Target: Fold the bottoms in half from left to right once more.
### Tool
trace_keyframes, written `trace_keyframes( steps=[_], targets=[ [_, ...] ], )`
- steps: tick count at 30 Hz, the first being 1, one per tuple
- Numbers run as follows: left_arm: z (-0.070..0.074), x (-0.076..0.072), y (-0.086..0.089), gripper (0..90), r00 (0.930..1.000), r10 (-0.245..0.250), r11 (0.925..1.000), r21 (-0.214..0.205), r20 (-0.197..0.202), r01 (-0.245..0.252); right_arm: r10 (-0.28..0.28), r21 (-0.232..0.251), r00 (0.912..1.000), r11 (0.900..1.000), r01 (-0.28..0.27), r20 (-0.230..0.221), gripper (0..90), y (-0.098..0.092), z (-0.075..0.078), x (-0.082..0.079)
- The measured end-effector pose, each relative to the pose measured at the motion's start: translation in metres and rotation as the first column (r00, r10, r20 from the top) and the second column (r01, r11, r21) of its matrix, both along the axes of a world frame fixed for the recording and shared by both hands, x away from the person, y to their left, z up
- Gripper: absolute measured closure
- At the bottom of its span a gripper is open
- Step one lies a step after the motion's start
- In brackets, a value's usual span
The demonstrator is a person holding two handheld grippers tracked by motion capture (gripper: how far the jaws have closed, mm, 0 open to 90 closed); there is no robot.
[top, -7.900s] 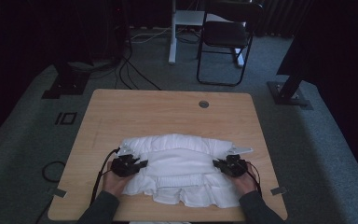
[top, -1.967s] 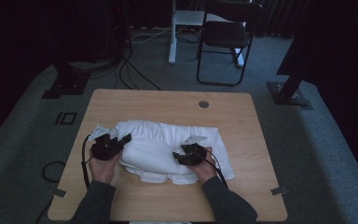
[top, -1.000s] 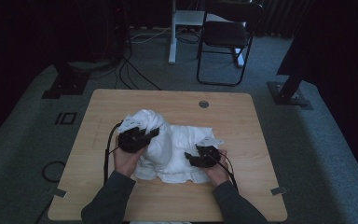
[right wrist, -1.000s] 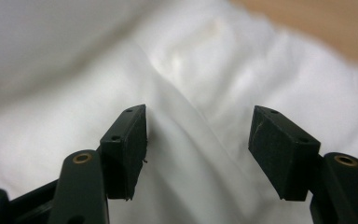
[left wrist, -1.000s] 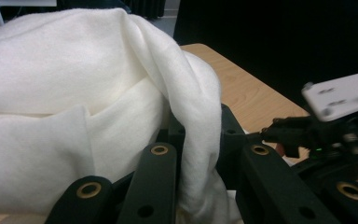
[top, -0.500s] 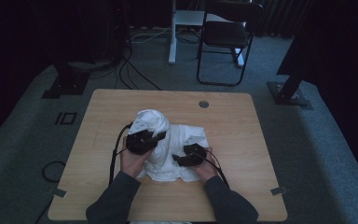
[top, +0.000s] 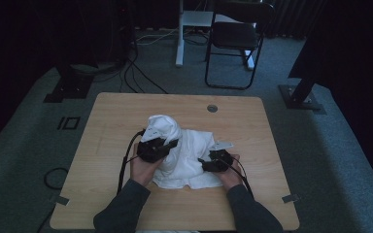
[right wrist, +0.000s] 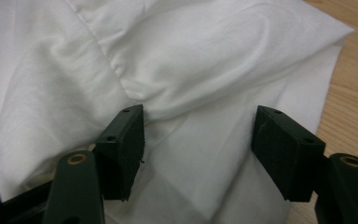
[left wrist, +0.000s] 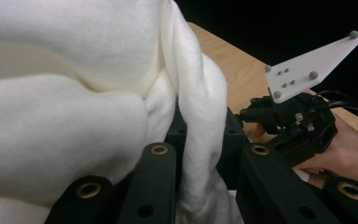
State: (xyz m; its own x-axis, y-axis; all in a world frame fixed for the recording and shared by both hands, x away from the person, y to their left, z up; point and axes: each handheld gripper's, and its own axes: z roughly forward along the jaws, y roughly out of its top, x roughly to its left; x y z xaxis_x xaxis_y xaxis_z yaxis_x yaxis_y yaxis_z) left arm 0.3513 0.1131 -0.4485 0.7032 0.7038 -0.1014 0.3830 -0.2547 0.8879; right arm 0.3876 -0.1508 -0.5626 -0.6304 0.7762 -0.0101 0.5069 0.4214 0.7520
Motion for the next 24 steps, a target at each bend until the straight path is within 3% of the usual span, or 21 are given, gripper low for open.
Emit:
trace_keyframes(
  steps=[5, 11, 15, 17, 19, 21, 24],
  targets=[
    [0.003, -0.001, -0.011, 81.1, 0.9998, -0.019, 0.9998, 0.003, 0.004, 0.019, 0.01, 0.01, 0.9999, 0.9999, -0.01, 0.005, 36.1, 0.002, -0.001, 0.0],
    [0.006, 0.001, -0.038, 81.1, 0.9967, -0.078, 0.9969, 0.015, 0.021, 0.078, 0.029, 0.025, 0.9994, 0.9992, -0.03, 0.021, 40.8, 0.012, -0.002, -0.001],
    [-0.023, 0.015, -0.055, 81.1, 0.9935, -0.106, 0.9942, 0.018, -0.042, 0.106, 0.068, 0.02, 0.9975, 0.9975, -0.068, 0.017, 40.8, 0.012, -0.002, -0.002],
    [-0.038, 0.02, -0.059, 81.0, 0.9899, -0.124, 0.9923, -0.001, -0.07, 0.124, 0.073, 0.01, 0.9973, 0.9973, -0.072, -0.01, 39.7, 0.006, 0.001, -0.003],
    [-0.052, 0.024, -0.065, 80.8, 0.9857, -0.139, 0.99, 0.011, -0.095, 0.141, 0.051, -0.012, 0.9985, 0.9986, -0.052, -0.021, 39.5, -0.006, 0.004, -0.004],
    [-0.068, 0.026, -0.075, 80.4, 0.9817, -0.144, 0.9868, 0.056, -0.124, 0.152, 0.002, -0.027, 0.9999, 0.9996, -0.003, -0.015, 39.8, -0.021, 0.009, -0.005],
    [-0.089, 0.029, -0.086, 80.1, 0.9743, -0.147, 0.9809, 0.101, -0.17, 0.166, -0.069, 0.034, 0.9976, 0.9971, 0.068, 0.008, 40.3, -0.046, 0.02, -0.005]
  ],
)
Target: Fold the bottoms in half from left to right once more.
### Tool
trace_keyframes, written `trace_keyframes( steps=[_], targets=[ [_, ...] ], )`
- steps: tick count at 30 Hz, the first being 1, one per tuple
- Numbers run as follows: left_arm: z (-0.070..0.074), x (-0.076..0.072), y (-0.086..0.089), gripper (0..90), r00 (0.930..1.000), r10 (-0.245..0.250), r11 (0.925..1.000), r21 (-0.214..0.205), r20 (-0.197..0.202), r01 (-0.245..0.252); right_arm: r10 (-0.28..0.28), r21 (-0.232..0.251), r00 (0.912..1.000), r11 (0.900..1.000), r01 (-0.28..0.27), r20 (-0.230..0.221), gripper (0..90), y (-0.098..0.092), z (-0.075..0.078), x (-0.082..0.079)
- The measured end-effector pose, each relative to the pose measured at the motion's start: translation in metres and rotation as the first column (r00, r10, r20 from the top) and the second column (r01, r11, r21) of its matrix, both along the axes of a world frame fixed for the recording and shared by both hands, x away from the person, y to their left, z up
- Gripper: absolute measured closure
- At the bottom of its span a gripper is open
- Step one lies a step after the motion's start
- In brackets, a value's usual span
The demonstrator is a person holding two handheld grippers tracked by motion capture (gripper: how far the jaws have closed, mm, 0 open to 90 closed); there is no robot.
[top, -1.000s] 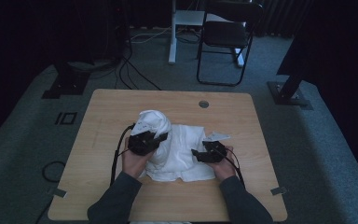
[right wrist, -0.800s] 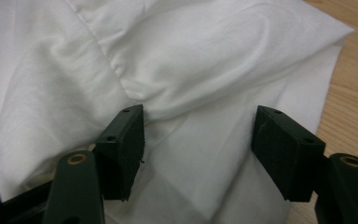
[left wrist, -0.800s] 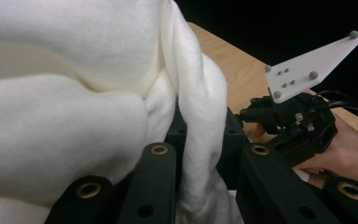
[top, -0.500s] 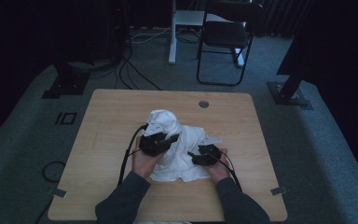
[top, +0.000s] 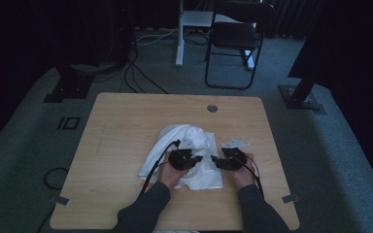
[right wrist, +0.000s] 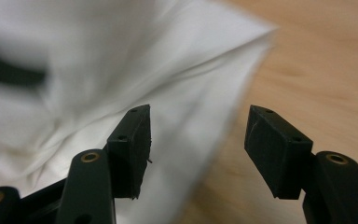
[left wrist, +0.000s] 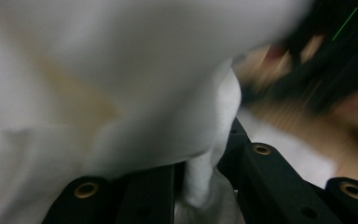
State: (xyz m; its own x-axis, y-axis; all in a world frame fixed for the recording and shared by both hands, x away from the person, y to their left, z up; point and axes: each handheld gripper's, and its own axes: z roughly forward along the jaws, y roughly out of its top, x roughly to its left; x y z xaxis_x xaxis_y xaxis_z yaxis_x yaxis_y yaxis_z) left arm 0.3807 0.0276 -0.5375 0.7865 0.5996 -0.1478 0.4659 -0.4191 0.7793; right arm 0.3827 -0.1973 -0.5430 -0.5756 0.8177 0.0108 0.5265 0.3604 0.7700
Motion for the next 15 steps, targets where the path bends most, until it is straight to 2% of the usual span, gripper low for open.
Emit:
trace_keyframes(
  steps=[3, 6, 8, 10, 11, 13, 14, 15],
  targets=[
    [-0.002, 0.001, -0.002, 79.9, 0.9999, 0.012, 0.9999, -0.003, -0.009, -0.012, -0.01, 0.086, 0.9992, 0.9963, 0.007, 0.039, 40.3, -0.013, 0.015, -0.003],
    [-0.001, 0.001, -0.001, 78.8, 0.9998, 0.01, 0.9999, -0.009, -0.017, -0.01, 0.03, 0.143, 0.9939, 0.9888, -0.045, 0.106, 40.0, -0.009, 0.033, -0.006],
    [0.0, 0.001, -0.001, 77.3, 0.9997, 0.01, 0.9998, -0.015, -0.021, -0.011, 0.069, 0.2, 0.9878, 0.9752, -0.096, 0.14, 39.3, -0.002, 0.044, -0.007],
    [0.002, 0.0, -0.001, 75.9, 0.9997, 0.01, 0.9998, -0.019, -0.021, -0.01, 0.117, 0.226, 0.9812, 0.9625, -0.15, 0.153, 38.4, 0.009, 0.052, -0.005],
    [0.003, 0.0, -0.001, 74.8, 0.9997, 0.005, 0.9998, -0.021, -0.022, -0.006, 0.13, 0.215, 0.9809, 0.9635, -0.159, 0.145, 39.3, 0.016, 0.054, -0.002],
    [0.007, -0.002, 0.0, 68.8, 0.9995, 0.002, 0.9993, -0.037, -0.03, -0.003, 0.142, 0.149, 0.9837, 0.9761, -0.158, 0.11, 50.3, 0.028, 0.052, 0.007],
    [0.011, -0.004, 0.002, 64.6, 0.9996, 0.001, 0.9989, -0.046, -0.028, -0.003, 0.138, 0.126, 0.986, 0.9807, -0.15, 0.093, 63.8, 0.032, 0.049, 0.013],
    [0.016, -0.007, 0.004, 61.8, 0.9997, 0.003, 0.9983, -0.057, -0.025, -0.005, 0.133, 0.117, 0.9882, 0.983, -0.141, 0.075, 73.3, 0.034, 0.045, 0.019]
  ],
)
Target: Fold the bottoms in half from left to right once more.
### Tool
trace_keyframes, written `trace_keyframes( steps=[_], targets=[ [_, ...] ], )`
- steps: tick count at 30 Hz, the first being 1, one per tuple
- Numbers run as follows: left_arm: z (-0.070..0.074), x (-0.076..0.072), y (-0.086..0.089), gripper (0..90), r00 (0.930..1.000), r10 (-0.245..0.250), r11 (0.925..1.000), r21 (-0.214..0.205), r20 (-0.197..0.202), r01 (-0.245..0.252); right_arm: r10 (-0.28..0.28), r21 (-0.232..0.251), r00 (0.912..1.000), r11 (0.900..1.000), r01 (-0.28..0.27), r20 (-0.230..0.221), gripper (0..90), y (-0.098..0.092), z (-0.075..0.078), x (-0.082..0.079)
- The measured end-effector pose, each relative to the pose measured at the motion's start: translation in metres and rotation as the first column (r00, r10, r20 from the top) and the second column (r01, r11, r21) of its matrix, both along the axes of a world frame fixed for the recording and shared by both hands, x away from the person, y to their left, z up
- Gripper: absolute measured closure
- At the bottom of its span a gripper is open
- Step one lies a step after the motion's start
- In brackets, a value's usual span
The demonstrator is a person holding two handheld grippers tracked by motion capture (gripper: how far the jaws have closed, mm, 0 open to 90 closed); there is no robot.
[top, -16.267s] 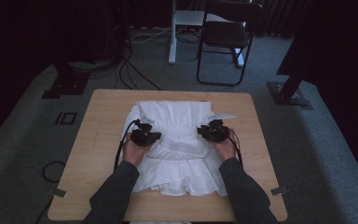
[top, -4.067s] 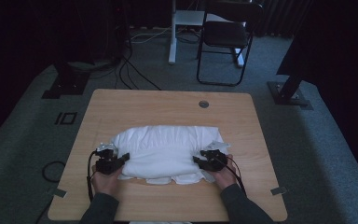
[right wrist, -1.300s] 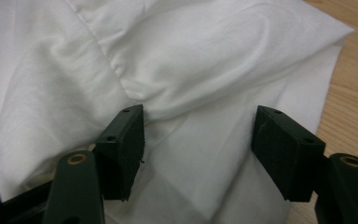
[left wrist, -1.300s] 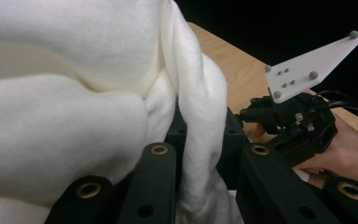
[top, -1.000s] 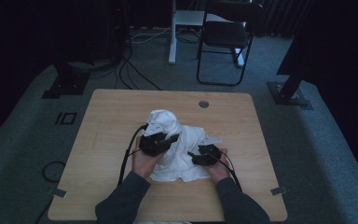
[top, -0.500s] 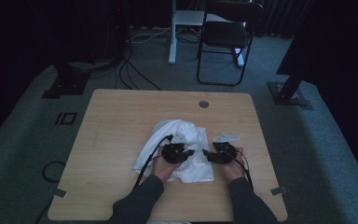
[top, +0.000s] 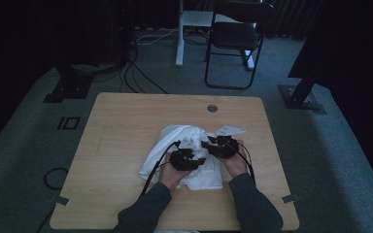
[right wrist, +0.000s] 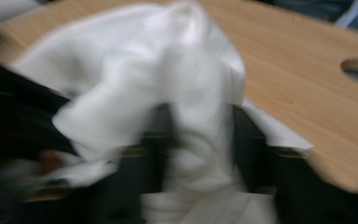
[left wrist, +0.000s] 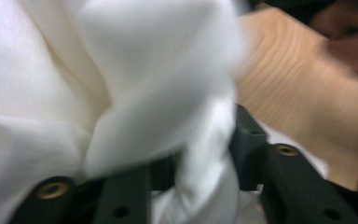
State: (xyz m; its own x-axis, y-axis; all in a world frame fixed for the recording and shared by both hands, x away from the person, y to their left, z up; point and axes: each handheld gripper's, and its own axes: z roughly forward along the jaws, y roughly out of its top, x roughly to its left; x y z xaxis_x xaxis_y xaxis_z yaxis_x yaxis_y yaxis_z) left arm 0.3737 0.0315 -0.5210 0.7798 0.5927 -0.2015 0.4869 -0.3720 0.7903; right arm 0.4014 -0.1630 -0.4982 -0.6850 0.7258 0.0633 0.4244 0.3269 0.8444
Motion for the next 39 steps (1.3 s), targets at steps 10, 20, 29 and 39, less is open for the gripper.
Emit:
trace_keyframes(
  steps=[10, 20, 29, 39],
  targets=[
    [0.08, 0.0, 0.074, 57.6, 0.9692, 0.191, 0.9737, -0.155, 0.155, -0.167, -0.101, -0.022, 0.993, 0.9948, 0.099, -0.062, 82.5, -0.012, -0.016, 0.026],
    [0.015, 0.045, 0.094, 66.8, 0.9763, 0.205, 0.978, -0.024, -0.07, -0.207, -0.104, -0.044, 0.9918, 0.9939, 0.101, -0.075, 82.2, -0.012, -0.024, 0.034],
    [-0.008, 0.041, 0.08, 70.8, 0.9677, 0.247, 0.9687, 0.042, -0.052, -0.245, -0.132, -0.057, 0.9875, 0.9902, 0.128, -0.085, 72.5, -0.019, -0.027, 0.035],
    [-0.011, 0.037, 0.078, 71.1, 0.9603, 0.279, 0.959, 0.054, -0.005, -0.278, -0.165, 0.015, 0.984, 0.9862, 0.165, 0.067, 47.6, -0.026, 0.024, 0.002]
  ],
)
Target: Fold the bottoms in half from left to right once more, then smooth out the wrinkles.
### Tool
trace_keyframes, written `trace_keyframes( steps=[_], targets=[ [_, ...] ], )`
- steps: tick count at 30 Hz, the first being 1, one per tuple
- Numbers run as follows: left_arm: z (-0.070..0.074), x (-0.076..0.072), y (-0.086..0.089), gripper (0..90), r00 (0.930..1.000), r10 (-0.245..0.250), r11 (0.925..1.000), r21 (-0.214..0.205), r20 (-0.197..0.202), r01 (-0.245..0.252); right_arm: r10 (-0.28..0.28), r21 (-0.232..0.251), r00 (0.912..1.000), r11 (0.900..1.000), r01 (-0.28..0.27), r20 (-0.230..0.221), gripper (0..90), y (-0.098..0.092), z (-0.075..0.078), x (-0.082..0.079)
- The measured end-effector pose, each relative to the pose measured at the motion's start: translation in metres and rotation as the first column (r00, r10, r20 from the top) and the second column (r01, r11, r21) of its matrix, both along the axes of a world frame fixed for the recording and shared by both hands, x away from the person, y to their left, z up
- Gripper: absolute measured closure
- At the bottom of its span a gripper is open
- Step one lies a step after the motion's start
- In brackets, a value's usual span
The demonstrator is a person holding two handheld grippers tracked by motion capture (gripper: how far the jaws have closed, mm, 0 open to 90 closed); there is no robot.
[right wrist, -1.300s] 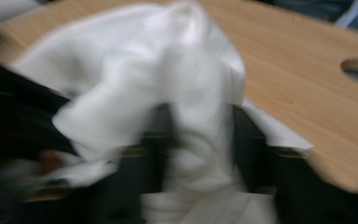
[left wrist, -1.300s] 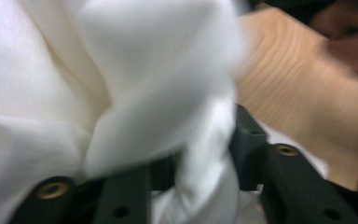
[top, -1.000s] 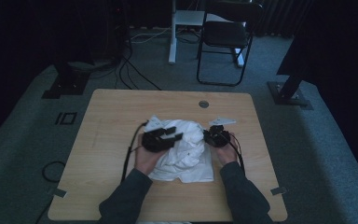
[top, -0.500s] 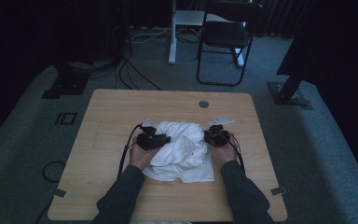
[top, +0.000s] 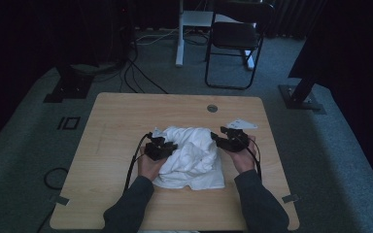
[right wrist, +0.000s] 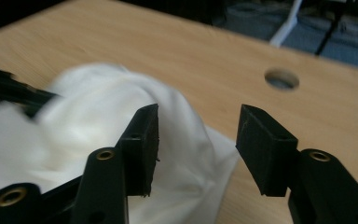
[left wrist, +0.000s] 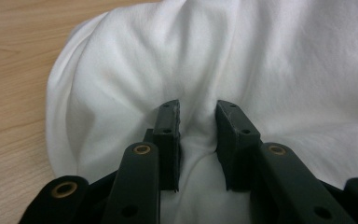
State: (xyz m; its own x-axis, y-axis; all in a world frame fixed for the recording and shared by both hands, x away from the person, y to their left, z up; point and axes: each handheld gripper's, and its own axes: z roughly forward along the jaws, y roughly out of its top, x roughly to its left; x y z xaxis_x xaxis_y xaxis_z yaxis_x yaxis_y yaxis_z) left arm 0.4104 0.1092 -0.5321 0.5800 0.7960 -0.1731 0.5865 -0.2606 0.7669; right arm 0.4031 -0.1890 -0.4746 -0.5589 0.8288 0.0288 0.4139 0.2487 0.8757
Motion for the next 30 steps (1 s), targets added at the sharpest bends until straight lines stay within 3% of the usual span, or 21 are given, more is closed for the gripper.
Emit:
trace_keyframes(
  steps=[3, 6, 11, 17, 21, 23, 25, 26, 30],
  targets=[
    [-0.001, 0.001, -0.001, 70.8, 0.9999, 0.015, 0.9999, -0.006, 0.006, -0.015, 0.025, 0.023, 0.999, 0.9994, -0.026, 0.037, 45.5, 0.004, 0.013, -0.011],
    [-0.001, 0.003, -0.003, 70.7, 0.9994, 0.032, 0.9994, -0.011, 0.011, -0.032, 0.087, 0.046, 0.994, 0.9949, -0.09, 0.067, 44.6, 0.013, 0.023, -0.021],
    [0.0, 0.006, -0.008, 70.4, 0.9978, 0.065, 0.9979, -0.006, 0.013, -0.065, 0.169, 0.059, 0.9828, 0.9831, -0.173, 0.076, 44.6, 0.027, 0.029, -0.028],
    [0.0, 0.009, -0.009, 70.3, 0.9975, 0.071, 0.9975, -0.008, 0.008, -0.071, 0.21, 0.03, 0.9775, 0.9772, -0.21, 0.021, 41.8, 0.04, 0.017, -0.024],
    [0.0, 0.008, -0.01, 70.2, 0.9971, 0.076, 0.997, -0.014, 0.008, -0.076, 0.253, -0.005, 0.9672, 0.9673, -0.253, -0.021, 40.7, 0.05, 0.006, -0.022],
    [0.0, 0.008, -0.01, 70.2, 0.9971, 0.076, 0.997, -0.013, 0.009, -0.076, 0.26, -0.037, 0.9651, 0.9647, -0.261, -0.034, 45.8, 0.055, 0.001, -0.021],
    [0.0, 0.008, -0.009, 70.1, 0.9969, 0.078, 0.9968, -0.017, 0.009, -0.078, 0.258, -0.085, 0.9649, 0.9615, -0.261, -0.05, 74.7, 0.058, -0.004, -0.02],
    [0.0, 0.008, -0.008, 70.1, 0.997, 0.077, 0.9968, -0.019, 0.008, -0.077, 0.243, -0.102, 0.9689, 0.9637, -0.247, -0.048, 84.8, 0.057, -0.005, -0.022],
    [-0.001, 0.008, -0.006, 70.0, 0.9971, 0.076, 0.9964, -0.039, 0.005, -0.076, 0.247, -0.047, 0.9691, 0.968, -0.247, -0.006, 87.6, 0.037, -0.001, -0.042]
  ],
)
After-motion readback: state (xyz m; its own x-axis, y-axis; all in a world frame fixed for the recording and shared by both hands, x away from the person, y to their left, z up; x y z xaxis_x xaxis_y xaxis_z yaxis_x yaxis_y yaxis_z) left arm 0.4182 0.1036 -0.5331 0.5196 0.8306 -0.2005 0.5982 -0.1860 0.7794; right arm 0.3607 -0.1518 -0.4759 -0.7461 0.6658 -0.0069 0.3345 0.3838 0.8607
